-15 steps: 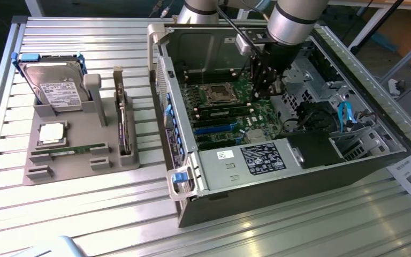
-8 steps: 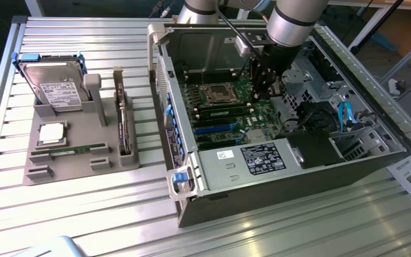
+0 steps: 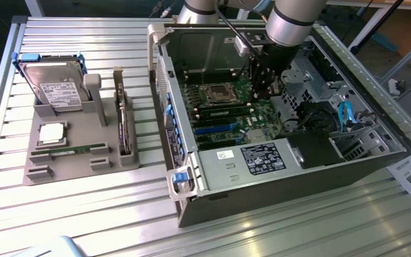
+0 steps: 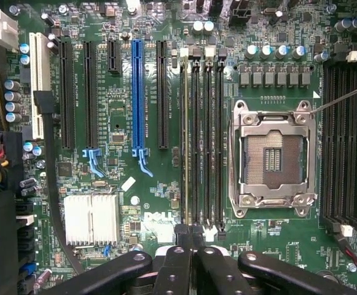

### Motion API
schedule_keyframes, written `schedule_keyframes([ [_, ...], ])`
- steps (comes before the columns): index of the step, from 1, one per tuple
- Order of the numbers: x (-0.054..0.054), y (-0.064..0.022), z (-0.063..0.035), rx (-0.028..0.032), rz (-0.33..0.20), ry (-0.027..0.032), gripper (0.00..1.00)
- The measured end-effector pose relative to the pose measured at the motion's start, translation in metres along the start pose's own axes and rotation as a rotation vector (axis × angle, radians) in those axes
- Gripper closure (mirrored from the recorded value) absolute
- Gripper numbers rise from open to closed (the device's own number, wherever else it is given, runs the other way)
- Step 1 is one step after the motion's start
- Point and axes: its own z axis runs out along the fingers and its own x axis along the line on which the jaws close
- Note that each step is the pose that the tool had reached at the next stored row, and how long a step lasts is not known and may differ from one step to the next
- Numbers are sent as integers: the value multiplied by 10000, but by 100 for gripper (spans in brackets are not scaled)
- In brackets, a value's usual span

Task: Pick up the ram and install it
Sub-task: 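Press down the ram until it locks into place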

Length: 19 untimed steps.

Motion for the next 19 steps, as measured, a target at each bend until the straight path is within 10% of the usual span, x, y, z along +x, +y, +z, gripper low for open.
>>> schedule_keyframes([
  [19, -10, 8, 78, 112, 0, -15, 90],
])
